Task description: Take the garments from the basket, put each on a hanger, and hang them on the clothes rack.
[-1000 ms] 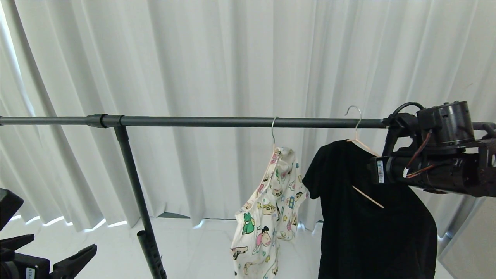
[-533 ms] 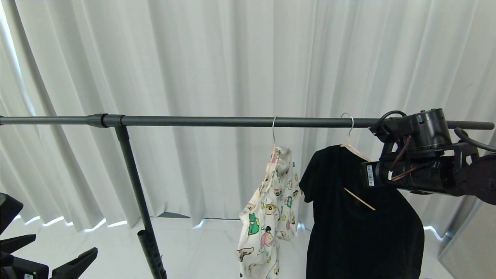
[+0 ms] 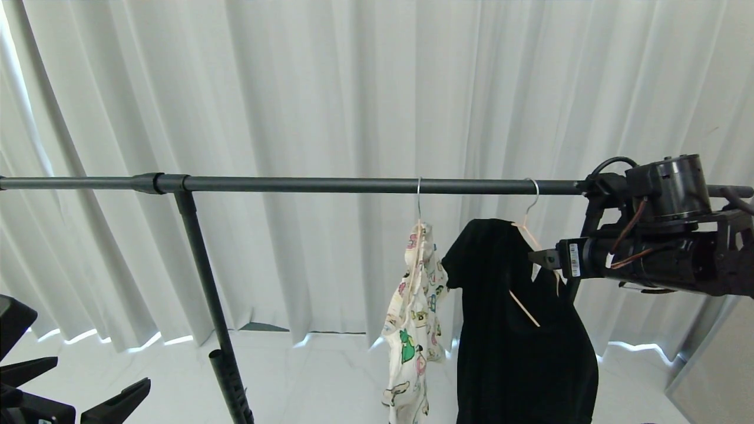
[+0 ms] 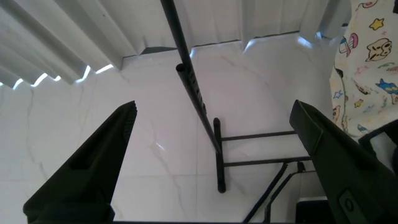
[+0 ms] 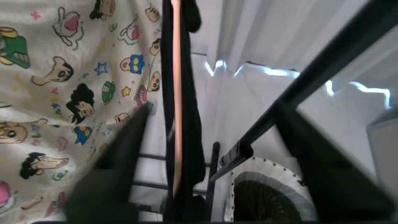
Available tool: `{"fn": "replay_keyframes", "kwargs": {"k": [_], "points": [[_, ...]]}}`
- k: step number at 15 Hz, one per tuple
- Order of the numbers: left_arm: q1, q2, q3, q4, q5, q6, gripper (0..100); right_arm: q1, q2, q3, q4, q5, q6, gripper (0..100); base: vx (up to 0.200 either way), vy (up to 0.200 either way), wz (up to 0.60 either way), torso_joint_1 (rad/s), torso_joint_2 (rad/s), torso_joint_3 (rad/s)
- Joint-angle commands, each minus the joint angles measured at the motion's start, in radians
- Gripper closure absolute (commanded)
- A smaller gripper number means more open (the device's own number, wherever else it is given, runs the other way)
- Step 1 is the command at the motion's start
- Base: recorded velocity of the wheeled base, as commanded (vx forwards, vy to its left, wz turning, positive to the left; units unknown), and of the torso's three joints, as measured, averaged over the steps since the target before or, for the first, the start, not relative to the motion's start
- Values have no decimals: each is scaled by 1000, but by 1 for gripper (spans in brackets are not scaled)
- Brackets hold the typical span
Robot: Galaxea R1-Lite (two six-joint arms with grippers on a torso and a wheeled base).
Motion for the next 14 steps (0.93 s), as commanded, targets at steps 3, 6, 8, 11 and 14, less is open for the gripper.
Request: {"fn": "replay_keyframes", "kwargs": {"k": [3,6,8,11,14], "points": [[18,9,5,0,2,1,0,-45,-153,-39,211,-32,-82,0,0,0,0,0,0,0],[21,6,10,-17,3,6,0,-144,-230,-33,332,-126,-229,0,0,0,0,0,0,0],[20,9,22,-38,3,6,0,-206,-264,11,300,-129,-324,0,0,0,0,0,0,0],[20,12,43,-77,3,6,0,-252,-304,94,214,-132,-413,0,0,0,0,0,0,0],[20,10,51,-93,3,7,0,-263,-314,117,185,-132,-426,0,-200,0,0,9,2,-1]]}}
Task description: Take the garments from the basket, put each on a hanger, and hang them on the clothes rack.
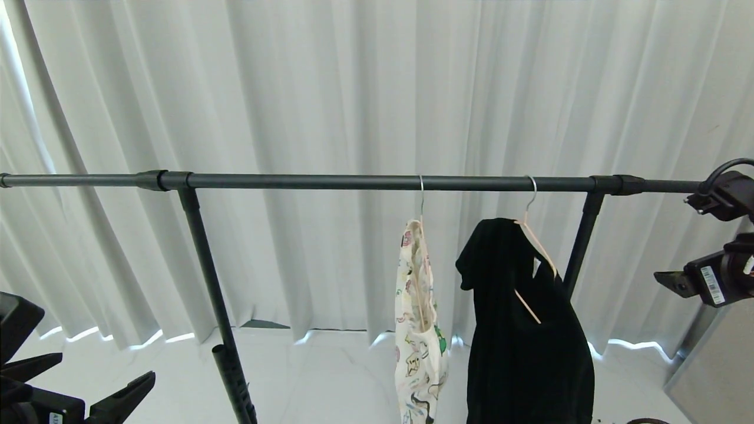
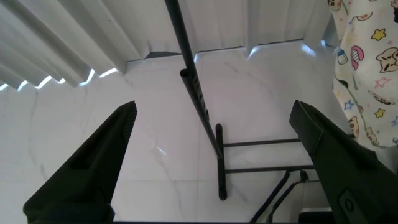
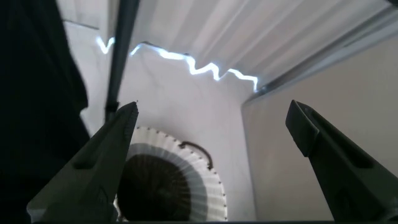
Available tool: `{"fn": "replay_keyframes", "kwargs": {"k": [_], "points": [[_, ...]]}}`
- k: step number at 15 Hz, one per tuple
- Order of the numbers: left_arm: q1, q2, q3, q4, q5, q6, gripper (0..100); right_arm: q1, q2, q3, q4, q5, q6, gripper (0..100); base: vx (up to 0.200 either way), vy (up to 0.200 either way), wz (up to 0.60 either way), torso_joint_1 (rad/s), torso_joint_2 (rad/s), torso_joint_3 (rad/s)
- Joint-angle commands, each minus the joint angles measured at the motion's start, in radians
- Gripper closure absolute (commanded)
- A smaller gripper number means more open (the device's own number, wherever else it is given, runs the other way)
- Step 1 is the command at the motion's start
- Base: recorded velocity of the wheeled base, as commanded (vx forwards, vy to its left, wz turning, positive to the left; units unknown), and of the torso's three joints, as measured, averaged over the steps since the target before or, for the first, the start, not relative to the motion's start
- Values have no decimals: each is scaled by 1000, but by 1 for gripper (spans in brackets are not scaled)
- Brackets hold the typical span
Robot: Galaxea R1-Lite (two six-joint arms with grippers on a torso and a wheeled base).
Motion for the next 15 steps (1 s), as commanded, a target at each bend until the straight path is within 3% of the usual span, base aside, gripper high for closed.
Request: {"fn": "replay_keyframes", "kwargs": {"k": [1,15], "points": [[0,3,2,-1,1,0,0,-5,-16,8,-2,0,0,0,-200,0,0,-2,2,7],[1,-3,3,-3,1,-1,0,-25,-34,27,-2,-2,-6,0,-200,0,0,1,2,4]]}}
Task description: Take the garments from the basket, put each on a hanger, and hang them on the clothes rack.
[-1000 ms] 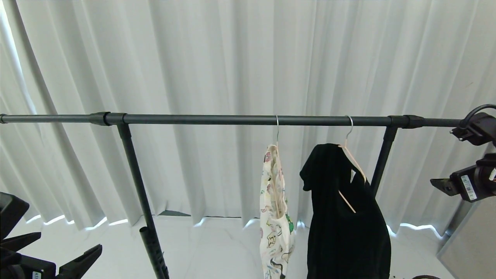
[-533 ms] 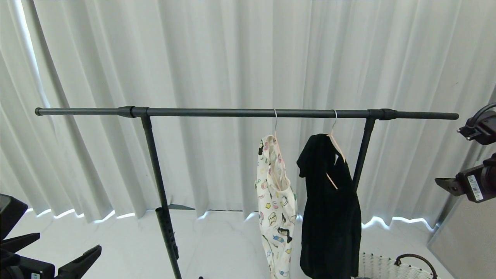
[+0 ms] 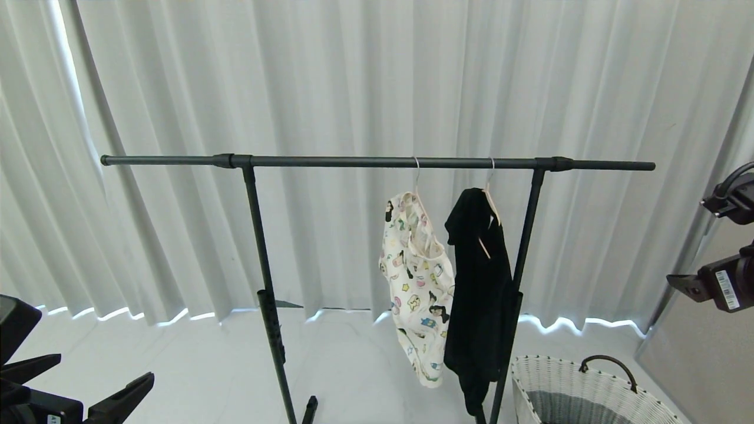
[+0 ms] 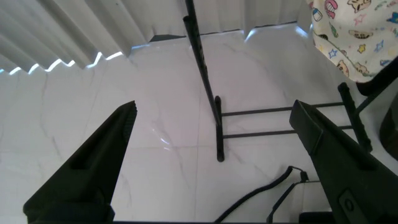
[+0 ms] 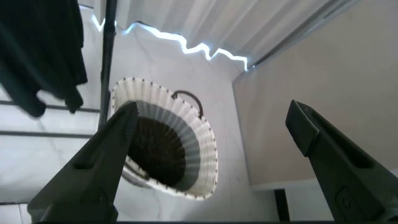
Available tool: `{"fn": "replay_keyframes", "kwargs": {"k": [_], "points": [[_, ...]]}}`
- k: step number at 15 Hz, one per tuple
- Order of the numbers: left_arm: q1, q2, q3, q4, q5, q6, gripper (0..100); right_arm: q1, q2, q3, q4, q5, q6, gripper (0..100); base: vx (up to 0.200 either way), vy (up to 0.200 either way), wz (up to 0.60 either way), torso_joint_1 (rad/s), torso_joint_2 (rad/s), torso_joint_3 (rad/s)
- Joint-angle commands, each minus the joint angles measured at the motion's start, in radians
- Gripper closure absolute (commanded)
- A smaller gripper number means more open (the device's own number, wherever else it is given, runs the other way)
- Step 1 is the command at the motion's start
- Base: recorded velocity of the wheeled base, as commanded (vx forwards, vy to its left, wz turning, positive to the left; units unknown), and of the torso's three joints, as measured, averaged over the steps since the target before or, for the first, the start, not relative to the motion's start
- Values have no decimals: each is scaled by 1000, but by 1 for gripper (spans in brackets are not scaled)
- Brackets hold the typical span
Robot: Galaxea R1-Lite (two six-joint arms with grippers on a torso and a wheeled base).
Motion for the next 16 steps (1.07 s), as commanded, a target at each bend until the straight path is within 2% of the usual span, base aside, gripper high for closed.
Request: {"fn": "replay_keyframes", "kwargs": {"k": [1,6,8,14,16], "points": [[0,1,0,0,1,1,0,-3,1,2,1,0,0,0,-200,0,0,-2,2,2],[1,-2,5,0,1,0,0,-9,-11,31,-15,-1,-1,0,0,0,0,0,0,0],[1,-7,17,-1,1,0,0,-9,-19,40,-15,-37,-3,0,0,0,0,0,0,0],[6,-8,22,-1,2,-2,0,-9,-54,60,-15,-47,-1,0,0,0,0,-189,426,236],[42,-17,23,-1,2,-2,0,-10,-74,66,-13,-47,-3,0,0,0,0,-225,505,278]]}}
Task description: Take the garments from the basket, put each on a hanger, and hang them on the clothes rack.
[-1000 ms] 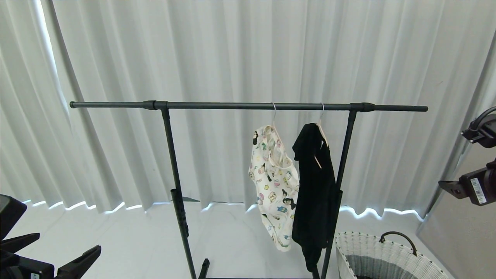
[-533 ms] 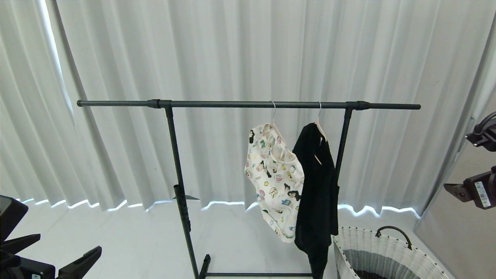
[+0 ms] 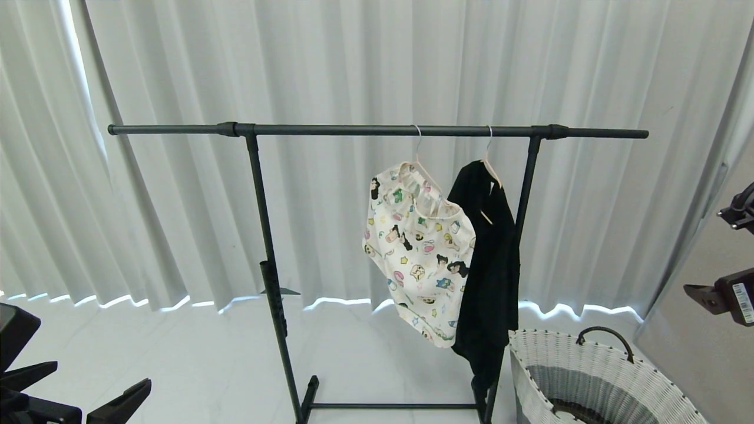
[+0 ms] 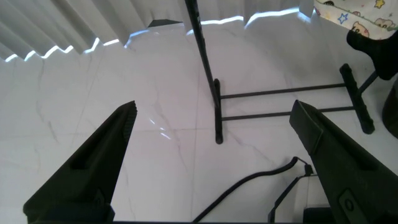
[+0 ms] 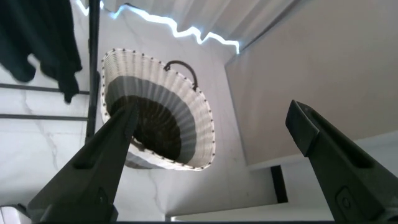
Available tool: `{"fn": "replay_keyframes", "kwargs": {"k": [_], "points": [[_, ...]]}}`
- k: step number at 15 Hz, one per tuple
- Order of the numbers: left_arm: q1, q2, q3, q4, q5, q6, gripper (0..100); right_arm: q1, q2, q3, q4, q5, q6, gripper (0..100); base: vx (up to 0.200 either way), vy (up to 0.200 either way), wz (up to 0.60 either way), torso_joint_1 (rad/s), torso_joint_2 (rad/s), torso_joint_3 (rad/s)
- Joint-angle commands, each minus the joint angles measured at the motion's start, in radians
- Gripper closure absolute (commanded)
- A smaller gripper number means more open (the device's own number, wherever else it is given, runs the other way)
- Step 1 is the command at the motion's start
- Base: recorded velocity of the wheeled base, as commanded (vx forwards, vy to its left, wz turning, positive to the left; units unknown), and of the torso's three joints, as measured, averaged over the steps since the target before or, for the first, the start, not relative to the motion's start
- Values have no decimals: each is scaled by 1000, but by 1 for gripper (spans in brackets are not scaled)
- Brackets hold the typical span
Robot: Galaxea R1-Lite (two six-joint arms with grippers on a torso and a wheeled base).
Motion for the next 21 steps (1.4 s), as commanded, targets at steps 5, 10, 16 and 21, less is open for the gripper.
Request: {"fn": "replay_keyframes", "kwargs": {"k": [5,10,16,21], "points": [[51,-141,73,0,1,3,0,0,-114,70,1,-2,-1,0,0,0,0,-209,492,283],[54,-288,137,0,4,16,0,-18,-295,185,1,-3,-1,0,0,0,0,-192,474,290],[54,-578,295,1,73,68,0,-43,-591,363,1,-49,-1,0,0,0,0,-152,452,299],[154,-846,329,5,177,66,0,-103,-1112,625,76,-169,-15,0,0,0,0,-26,91,67]]}}
